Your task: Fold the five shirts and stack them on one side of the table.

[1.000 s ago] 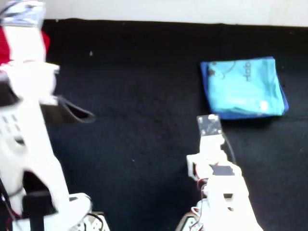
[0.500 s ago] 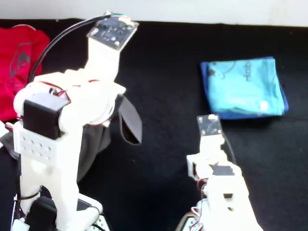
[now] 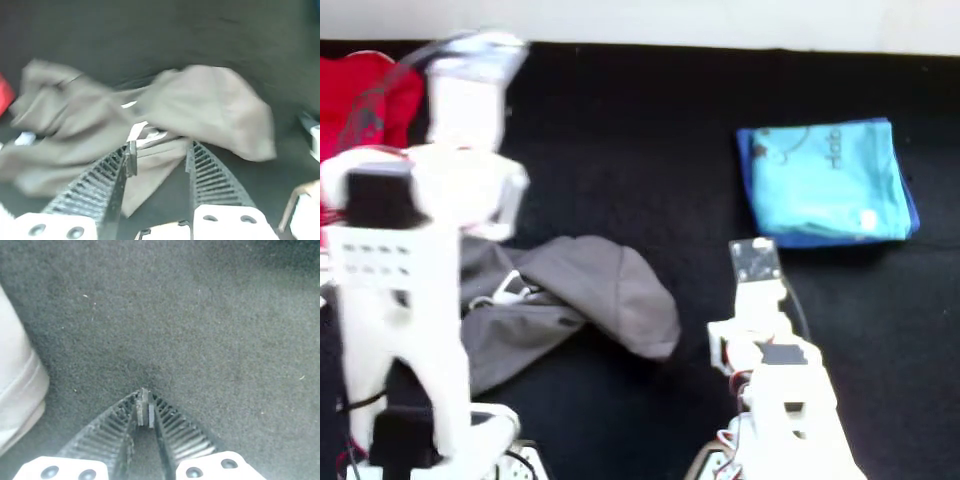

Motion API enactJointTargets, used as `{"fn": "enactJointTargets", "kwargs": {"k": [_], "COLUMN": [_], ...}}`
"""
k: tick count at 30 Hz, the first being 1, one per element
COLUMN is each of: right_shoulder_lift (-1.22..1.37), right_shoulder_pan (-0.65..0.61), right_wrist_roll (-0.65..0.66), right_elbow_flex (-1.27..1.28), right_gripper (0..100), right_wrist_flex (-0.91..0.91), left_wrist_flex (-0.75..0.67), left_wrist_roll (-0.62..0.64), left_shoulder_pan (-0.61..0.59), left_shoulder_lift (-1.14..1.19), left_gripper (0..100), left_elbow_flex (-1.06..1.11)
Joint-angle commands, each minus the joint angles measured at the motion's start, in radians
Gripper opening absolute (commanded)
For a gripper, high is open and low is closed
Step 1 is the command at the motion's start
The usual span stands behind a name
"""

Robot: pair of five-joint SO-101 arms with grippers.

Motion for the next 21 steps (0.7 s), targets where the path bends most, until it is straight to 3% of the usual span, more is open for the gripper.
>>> {"fn": "enactJointTargets", "kwargs": {"k": [1, 6, 9, 12, 16, 21], "right_shoulder_lift": [-0.013, -0.013, -0.013, -0.013, -0.013, -0.013], "right_shoulder_pan": [-0.01, -0.01, -0.01, -0.01, -0.01, -0.01], "right_wrist_roll": [0.011, 0.011, 0.011, 0.011, 0.011, 0.011], "right_elbow_flex": [-0.004, -0.004, -0.004, -0.004, -0.004, -0.004], "right_gripper": [0.9, 0.9, 0.9, 0.9, 0.9, 0.9], "right_wrist_flex": [-0.018, -0.018, -0.018, -0.018, -0.018, -0.018], "left_wrist_flex": [-0.037, -0.281, -0.437, -0.486, -0.48, -0.281], "left_wrist_roll": [-0.11, -0.347, -0.407, -0.433, -0.433, -0.433], "left_shoulder_pan": [-0.254, -0.555, -0.705, -0.8, -0.839, -0.751], "left_shoulder_lift": [0.022, 0.162, 0.291, 0.415, 0.498, 0.493], "left_gripper": [16, 16, 16, 16, 16, 16], "left_elbow_flex": [0.114, 0.42, 0.503, 0.507, 0.512, 0.506]}}
